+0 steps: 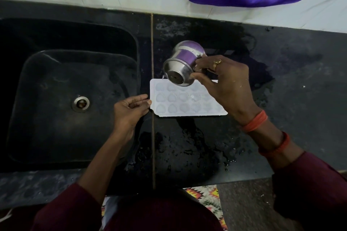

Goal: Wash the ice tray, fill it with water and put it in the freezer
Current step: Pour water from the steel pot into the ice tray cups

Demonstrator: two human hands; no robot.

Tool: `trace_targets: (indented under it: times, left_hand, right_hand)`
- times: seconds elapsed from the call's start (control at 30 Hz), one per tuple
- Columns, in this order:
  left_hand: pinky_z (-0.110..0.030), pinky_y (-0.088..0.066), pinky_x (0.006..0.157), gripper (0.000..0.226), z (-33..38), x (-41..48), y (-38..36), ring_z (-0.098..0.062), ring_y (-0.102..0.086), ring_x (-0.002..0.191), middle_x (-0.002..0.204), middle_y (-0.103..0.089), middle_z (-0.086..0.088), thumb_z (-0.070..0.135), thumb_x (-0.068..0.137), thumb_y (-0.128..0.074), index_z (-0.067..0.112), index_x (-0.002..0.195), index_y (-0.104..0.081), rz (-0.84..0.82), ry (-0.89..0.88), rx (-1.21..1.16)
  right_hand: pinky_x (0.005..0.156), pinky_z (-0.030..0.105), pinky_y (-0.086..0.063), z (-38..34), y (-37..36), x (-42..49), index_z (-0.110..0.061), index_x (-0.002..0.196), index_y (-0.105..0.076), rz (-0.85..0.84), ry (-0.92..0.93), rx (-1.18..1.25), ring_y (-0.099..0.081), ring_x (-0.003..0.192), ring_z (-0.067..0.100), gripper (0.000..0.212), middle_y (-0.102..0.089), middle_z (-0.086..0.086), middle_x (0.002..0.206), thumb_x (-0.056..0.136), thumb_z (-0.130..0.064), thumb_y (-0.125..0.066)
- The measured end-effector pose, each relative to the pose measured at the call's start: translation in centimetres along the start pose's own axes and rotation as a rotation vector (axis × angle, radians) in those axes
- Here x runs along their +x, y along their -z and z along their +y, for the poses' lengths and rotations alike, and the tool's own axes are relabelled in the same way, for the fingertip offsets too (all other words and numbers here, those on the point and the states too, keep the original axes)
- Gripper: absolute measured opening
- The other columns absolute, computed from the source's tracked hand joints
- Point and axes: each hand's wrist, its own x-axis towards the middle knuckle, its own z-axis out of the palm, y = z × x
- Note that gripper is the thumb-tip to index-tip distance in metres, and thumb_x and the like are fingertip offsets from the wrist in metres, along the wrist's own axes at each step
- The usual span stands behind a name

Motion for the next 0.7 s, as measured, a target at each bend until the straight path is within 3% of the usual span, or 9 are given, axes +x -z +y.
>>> trace_targets:
  times: [0.2,0.47,0.7]
  left_hand:
    - [-0.017,-0.058,0.071,0.027,0.2,-0.2,-0.1,-0.006,-0.073,0.077,0.09,-0.077,-0.005,0.004,0.083,-0.079,0.005,0.109,-0.073,0.007,-0.002,-0.002]
    - [-0.017,-0.058,0.071,0.029,0.0,-0.1,0.0,-0.009,-0.074,0.082,0.091,-0.078,-0.006,0.005,0.082,-0.08,0.003,0.111,-0.074,0.002,0.002,0.003]
    - [-0.016,-0.057,0.069,0.027,0.3,-0.3,-0.1,-0.007,-0.074,0.078,0.086,-0.078,-0.004,0.003,0.083,-0.079,0.003,0.109,-0.073,0.003,0.006,0.005]
  right_hand:
    - [0.083,0.024,-0.059,0.7,-0.3,0.5,-0.012,0.1,-0.079,0.002,-0.189,0.105,-0.073,0.087,0.009,0.023,-0.077,0.0,0.096,0.082,-0.024,-0.084]
    - [0.077,0.022,-0.059,2.8,-1.3,1.8,-0.015,0.093,-0.079,0.062,-0.465,0.332,-0.073,0.079,0.002,0.024,-0.076,-0.008,0.086,0.078,-0.032,-0.086]
    - [0.086,0.05,-0.06,6.4,-4.0,2.0,-0.014,0.092,-0.08,0.12,-0.684,0.551,-0.075,0.085,0.02,0.041,-0.078,0.004,0.086,0.072,-0.049,-0.085]
